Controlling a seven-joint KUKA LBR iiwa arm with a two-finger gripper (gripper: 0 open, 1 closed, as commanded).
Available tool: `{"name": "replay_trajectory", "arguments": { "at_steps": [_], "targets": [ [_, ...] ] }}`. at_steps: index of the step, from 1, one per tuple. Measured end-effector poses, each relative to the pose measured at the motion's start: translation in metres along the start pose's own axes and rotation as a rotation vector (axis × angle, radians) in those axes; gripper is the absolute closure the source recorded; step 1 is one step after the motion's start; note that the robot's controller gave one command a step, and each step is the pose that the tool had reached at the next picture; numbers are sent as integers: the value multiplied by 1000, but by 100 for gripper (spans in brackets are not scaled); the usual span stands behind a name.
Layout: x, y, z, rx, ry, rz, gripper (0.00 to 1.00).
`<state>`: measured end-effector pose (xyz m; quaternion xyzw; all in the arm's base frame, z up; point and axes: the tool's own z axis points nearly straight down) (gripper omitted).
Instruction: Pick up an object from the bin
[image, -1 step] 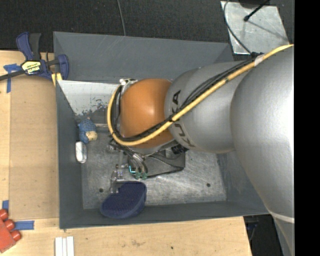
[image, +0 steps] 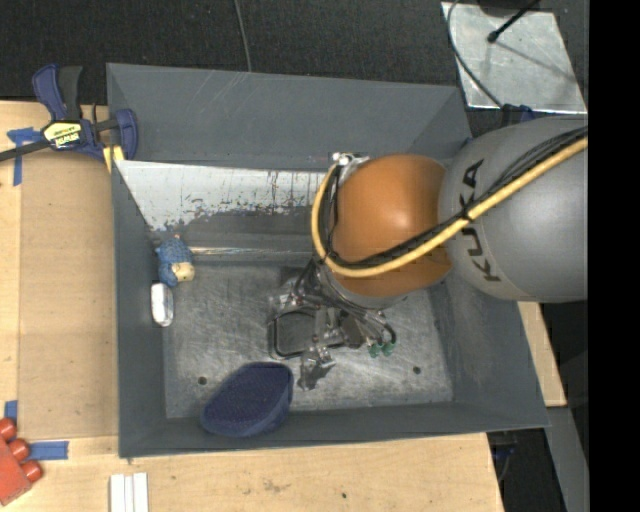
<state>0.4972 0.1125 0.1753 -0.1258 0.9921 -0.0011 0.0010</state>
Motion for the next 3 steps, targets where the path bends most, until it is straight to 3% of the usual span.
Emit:
{"name": "replay_trajectory", "arguments": {
  "at_steps": [1,2,3],
  "targets": [
    [-64,-39,91,-5,6,-73,0],
    [-63,-39,92,-7,21,-70,100],
    [-75,-56,-46,-1,-4,-258,100]
  ]
}}
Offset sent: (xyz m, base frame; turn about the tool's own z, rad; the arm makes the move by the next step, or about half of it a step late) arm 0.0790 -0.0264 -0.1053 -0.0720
